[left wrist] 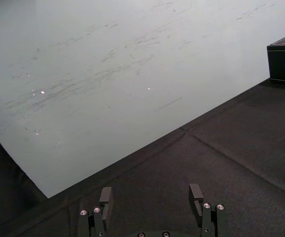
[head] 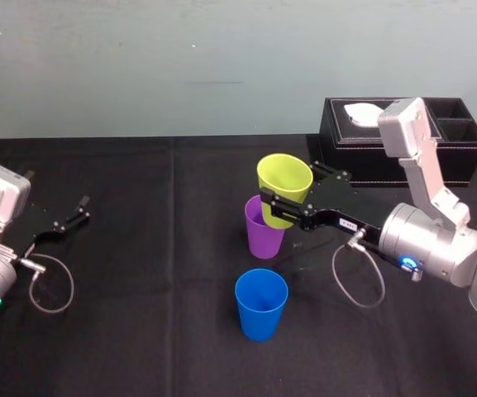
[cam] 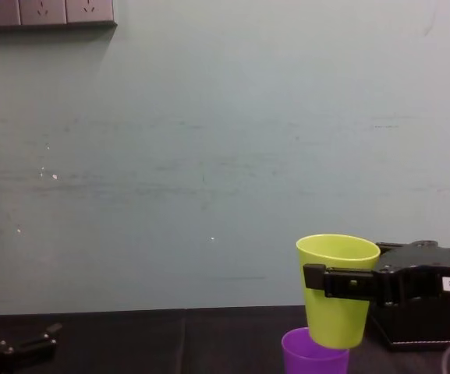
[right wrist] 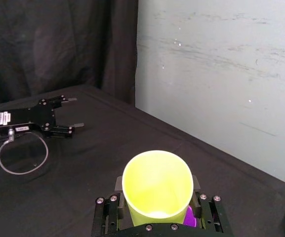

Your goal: Stack the three plastic cups sequentially using one hand.

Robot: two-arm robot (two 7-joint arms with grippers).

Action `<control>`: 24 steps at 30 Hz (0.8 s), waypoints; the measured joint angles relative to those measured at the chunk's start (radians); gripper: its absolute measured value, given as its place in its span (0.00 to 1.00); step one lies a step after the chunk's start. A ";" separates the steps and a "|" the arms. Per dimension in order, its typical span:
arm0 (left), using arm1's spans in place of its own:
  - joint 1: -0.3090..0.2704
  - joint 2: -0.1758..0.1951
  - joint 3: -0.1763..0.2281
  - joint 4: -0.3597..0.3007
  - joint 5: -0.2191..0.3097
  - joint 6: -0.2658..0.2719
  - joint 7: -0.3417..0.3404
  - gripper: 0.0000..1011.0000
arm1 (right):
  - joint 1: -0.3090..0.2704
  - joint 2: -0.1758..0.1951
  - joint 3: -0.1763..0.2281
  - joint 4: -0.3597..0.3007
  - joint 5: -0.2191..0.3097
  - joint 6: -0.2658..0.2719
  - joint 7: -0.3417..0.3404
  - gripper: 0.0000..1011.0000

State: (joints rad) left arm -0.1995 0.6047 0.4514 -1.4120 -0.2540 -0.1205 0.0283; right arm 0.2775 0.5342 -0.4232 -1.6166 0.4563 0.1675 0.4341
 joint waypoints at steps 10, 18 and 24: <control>0.000 0.000 0.000 0.000 0.000 0.000 0.000 1.00 | 0.030 -0.031 -0.017 0.043 -0.033 -0.007 0.000 0.73; 0.000 0.000 0.000 0.000 0.000 0.000 0.000 1.00 | 0.054 -0.060 -0.025 0.086 -0.061 -0.014 0.001 0.73; 0.000 0.000 0.000 0.000 0.000 0.000 0.000 1.00 | 0.067 -0.073 -0.028 0.108 -0.075 -0.014 0.004 0.73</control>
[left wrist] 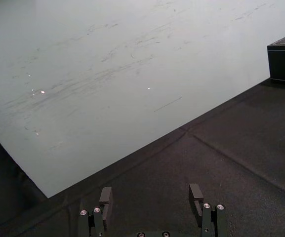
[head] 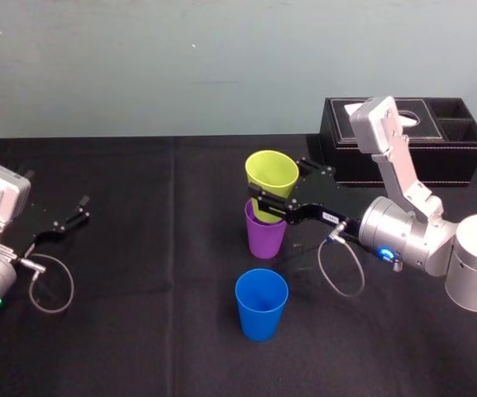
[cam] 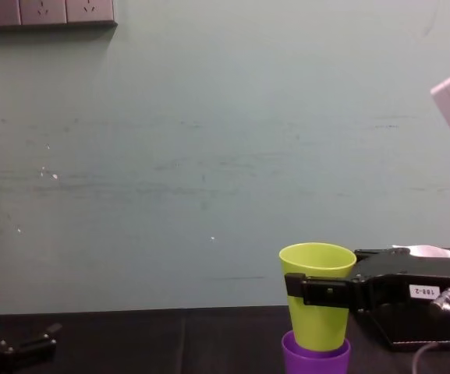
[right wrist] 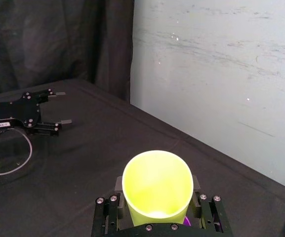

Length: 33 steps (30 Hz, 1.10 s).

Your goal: Stack the three plastic cups sequentially using one hand.

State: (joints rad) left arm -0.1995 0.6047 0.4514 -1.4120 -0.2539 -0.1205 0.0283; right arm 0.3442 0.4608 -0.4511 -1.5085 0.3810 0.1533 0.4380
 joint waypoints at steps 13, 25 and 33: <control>0.000 0.000 0.000 0.000 0.000 0.000 0.000 1.00 | 0.010 -0.014 0.004 0.026 -0.013 0.003 0.010 0.73; 0.000 0.000 0.000 0.000 0.000 0.000 0.000 1.00 | 0.019 -0.025 0.003 0.056 -0.021 0.000 0.020 0.73; 0.000 0.000 0.000 0.000 0.000 0.000 0.000 1.00 | 0.027 -0.035 -0.006 0.089 -0.035 -0.014 0.027 0.73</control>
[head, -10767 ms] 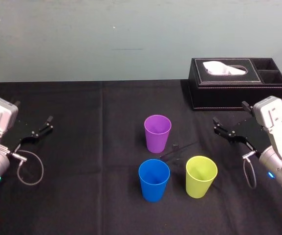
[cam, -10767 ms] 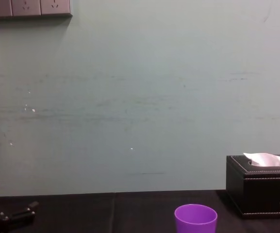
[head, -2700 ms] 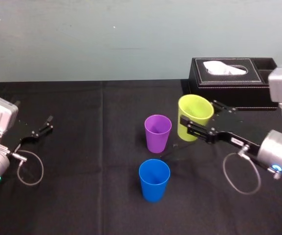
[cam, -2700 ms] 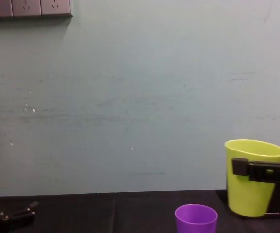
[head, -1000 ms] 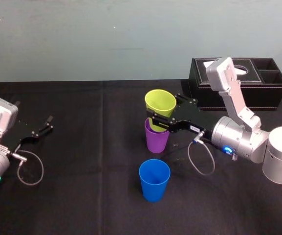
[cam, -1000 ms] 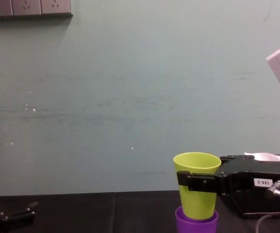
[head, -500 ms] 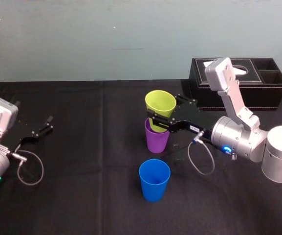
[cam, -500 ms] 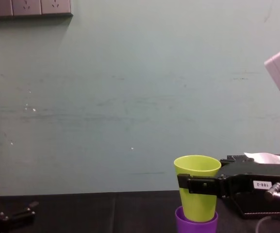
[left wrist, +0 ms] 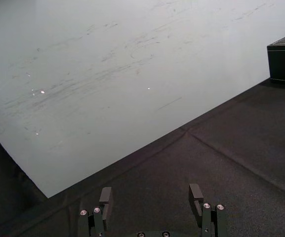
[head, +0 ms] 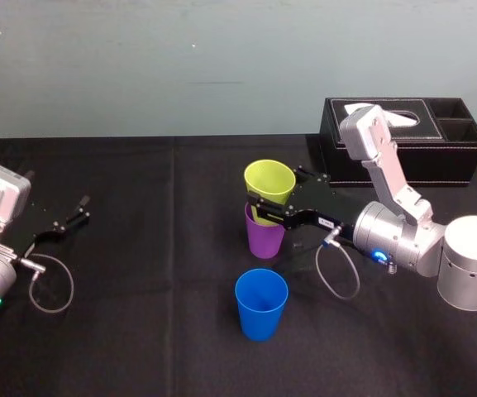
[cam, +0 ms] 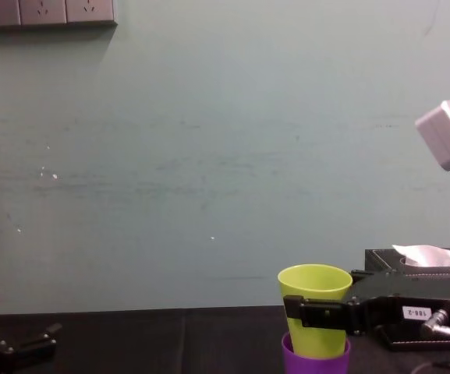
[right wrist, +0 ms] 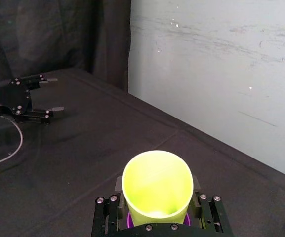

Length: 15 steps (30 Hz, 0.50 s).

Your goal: Stack the three plastic cups sequentially using one hand.

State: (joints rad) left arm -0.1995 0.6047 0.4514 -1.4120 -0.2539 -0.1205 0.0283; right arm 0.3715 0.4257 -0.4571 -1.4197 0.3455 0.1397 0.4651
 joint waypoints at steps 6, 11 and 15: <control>0.000 0.000 0.000 0.000 0.000 0.000 0.000 1.00 | 0.004 -0.006 -0.003 0.020 -0.005 -0.011 0.008 0.73; 0.000 0.000 0.000 0.000 0.000 0.000 0.000 1.00 | 0.004 -0.007 -0.002 0.026 -0.005 -0.019 0.013 0.73; 0.000 0.000 0.000 0.000 0.000 0.000 0.000 1.00 | 0.003 -0.007 -0.002 0.026 -0.005 -0.018 0.013 0.73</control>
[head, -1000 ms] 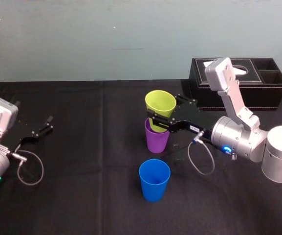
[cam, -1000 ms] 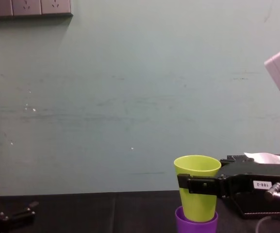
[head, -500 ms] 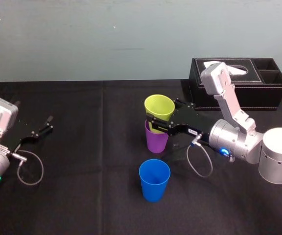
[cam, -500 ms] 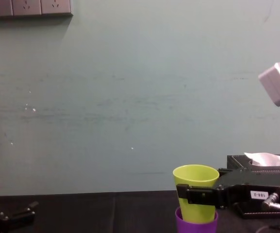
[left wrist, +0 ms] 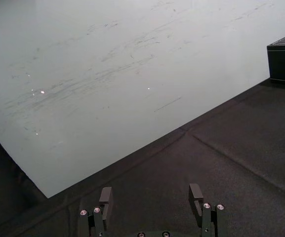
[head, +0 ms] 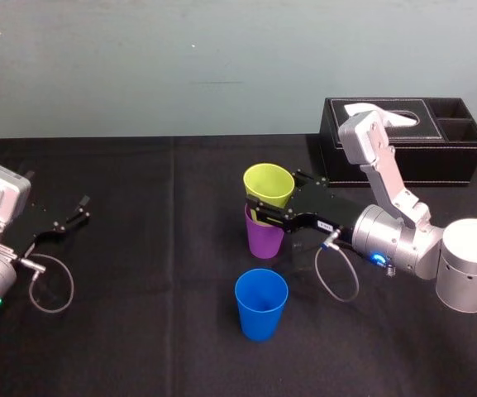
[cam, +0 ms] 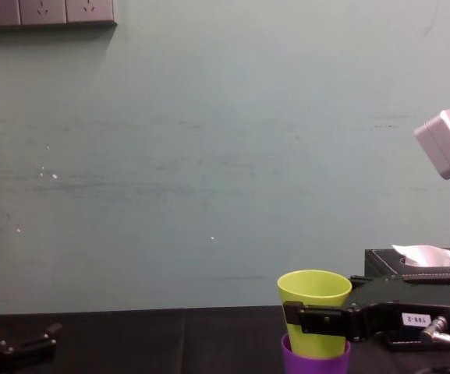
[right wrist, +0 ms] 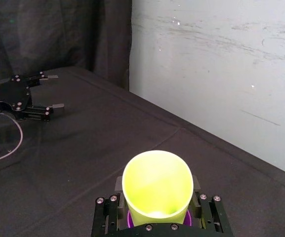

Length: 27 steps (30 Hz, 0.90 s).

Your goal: Stack the three plastic cups sequentially using one hand.

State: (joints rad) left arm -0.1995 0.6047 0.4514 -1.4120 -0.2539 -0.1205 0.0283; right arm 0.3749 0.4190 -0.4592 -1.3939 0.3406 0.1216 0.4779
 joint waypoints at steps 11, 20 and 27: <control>0.000 0.000 0.000 0.000 0.000 0.000 0.000 1.00 | -0.001 0.001 0.000 -0.002 0.000 0.002 -0.001 0.96; 0.000 0.000 0.000 0.000 0.000 0.000 0.000 1.00 | -0.001 0.001 0.000 -0.003 0.001 0.003 -0.002 0.99; 0.000 0.000 0.000 0.000 0.000 0.000 0.000 1.00 | -0.001 0.001 0.000 -0.004 0.001 0.004 -0.003 0.99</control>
State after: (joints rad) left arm -0.1995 0.6047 0.4514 -1.4120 -0.2539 -0.1205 0.0283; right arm 0.3741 0.4200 -0.4589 -1.3981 0.3421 0.1258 0.4753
